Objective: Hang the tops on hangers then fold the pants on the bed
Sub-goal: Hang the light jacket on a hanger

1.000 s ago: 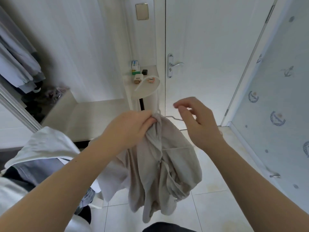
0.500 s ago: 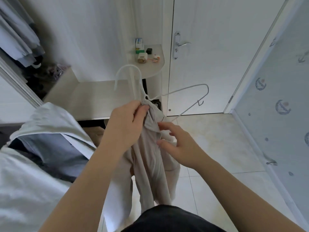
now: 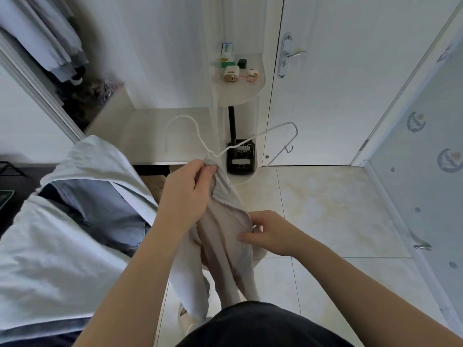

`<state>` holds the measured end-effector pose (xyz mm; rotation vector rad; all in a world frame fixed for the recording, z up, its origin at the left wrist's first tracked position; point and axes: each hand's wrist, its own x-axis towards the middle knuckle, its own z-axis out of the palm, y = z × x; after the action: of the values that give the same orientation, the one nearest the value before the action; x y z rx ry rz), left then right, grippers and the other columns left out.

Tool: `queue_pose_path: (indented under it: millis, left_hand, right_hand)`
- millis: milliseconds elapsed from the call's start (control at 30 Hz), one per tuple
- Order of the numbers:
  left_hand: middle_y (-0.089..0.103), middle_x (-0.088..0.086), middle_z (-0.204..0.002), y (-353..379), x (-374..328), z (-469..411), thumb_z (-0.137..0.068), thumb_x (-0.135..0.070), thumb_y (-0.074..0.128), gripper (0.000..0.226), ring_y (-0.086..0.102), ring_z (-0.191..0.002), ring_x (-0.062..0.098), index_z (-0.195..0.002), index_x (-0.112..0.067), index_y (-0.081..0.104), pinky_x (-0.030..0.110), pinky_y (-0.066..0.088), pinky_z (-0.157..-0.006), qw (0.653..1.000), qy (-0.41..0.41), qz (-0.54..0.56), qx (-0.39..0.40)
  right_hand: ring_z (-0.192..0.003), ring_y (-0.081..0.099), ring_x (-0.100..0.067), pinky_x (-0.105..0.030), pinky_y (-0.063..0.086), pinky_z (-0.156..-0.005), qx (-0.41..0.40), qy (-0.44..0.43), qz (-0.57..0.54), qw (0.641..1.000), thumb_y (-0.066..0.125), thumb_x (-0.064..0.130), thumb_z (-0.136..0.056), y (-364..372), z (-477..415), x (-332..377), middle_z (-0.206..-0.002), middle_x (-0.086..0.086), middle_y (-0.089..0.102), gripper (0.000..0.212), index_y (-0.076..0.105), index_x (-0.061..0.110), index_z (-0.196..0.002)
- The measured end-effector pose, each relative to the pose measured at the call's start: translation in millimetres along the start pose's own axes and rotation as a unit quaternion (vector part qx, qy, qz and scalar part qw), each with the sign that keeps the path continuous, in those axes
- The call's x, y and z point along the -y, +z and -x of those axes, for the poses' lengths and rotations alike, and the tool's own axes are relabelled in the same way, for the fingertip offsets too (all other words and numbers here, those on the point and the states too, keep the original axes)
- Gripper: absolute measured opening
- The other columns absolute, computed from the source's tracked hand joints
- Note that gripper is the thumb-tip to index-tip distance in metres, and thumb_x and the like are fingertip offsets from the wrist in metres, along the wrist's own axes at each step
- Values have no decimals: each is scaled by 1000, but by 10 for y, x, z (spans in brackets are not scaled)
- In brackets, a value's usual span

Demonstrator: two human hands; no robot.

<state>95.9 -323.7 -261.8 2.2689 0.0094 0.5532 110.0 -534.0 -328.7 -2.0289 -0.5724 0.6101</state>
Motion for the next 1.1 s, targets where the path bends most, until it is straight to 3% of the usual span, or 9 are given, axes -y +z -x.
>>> queue_pose_path:
  millis: [100,200,333,433,500,633,767,933,1100]
  left_hand:
    - [45,-3,-60,-26,76,11,-102,-25,56,40,40,-57,8,-68,-10,41,15,33,-57,1000,-5,0,-10]
    - [45,-7,-60,-40,121,19,-102,-25,56,41,40,-57,8,-67,-13,40,14,33,-55,1000,0,-2,3]
    - [45,-10,-58,-147,203,-43,-102,-24,58,43,42,-56,9,-64,-26,37,18,32,-56,1000,11,-9,13]
    - [53,-4,-62,-267,322,-82,-102,-23,58,36,50,-63,13,-67,-20,50,23,38,-62,998,21,-22,46]
    - [58,-1,-65,-332,419,-71,-103,-26,57,32,55,-69,15,-73,-14,57,25,41,-67,995,17,-34,90]
    - [57,0,-61,-390,558,-15,-101,-28,58,33,54,-62,14,-70,-16,58,22,39,-60,981,2,-62,185]
    - [51,0,-58,-351,613,21,-101,-29,58,39,49,-57,11,-63,-22,53,20,34,-56,968,-19,-69,242]
    - [54,-10,-60,-182,433,19,-103,-31,55,44,52,-62,10,-59,-37,54,25,34,-59,951,-13,-101,292]
    - [59,-17,-63,21,52,-73,-100,-31,58,27,58,-68,1,-75,-33,65,15,33,-59,964,62,-83,245]
  right_hand:
    - [-79,58,2,-18,45,-71,32,30,28,999,78,25,-84,-4,6,-133,-88,11,65,16,66,36,-85]
    - [-86,63,-19,-37,51,-85,79,64,94,990,77,40,-81,-24,-30,-283,-91,0,69,21,70,25,-94]
    - [-86,54,-16,-53,14,-117,137,130,317,930,66,54,-81,-70,-81,-588,-69,7,50,37,48,23,-69]
    - [-120,48,-25,-70,-9,-114,106,130,400,901,54,40,-85,-212,-97,-749,-81,8,53,13,56,28,-84]
    - [-133,41,-23,-70,-13,-111,73,129,414,898,48,37,-91,-361,-105,-790,-94,9,59,15,61,35,-98]
    - [-121,53,-18,-58,10,-117,-42,103,408,906,47,40,-100,-646,-129,-745,-99,12,63,12,59,38,-99]
    - [-98,61,-24,-36,47,-85,-97,52,340,934,57,25,-95,-893,-140,-446,-96,3,67,7,63,25,-92]
    - [-78,55,-20,-11,36,-63,-133,-40,251,958,61,5,-85,-1003,-118,181,-72,8,59,7,67,8,-85]
    - [-106,58,-11,-21,41,-93,-57,-153,105,981,64,14,-92,-691,-180,731,-109,1,63,9,64,9,-85]
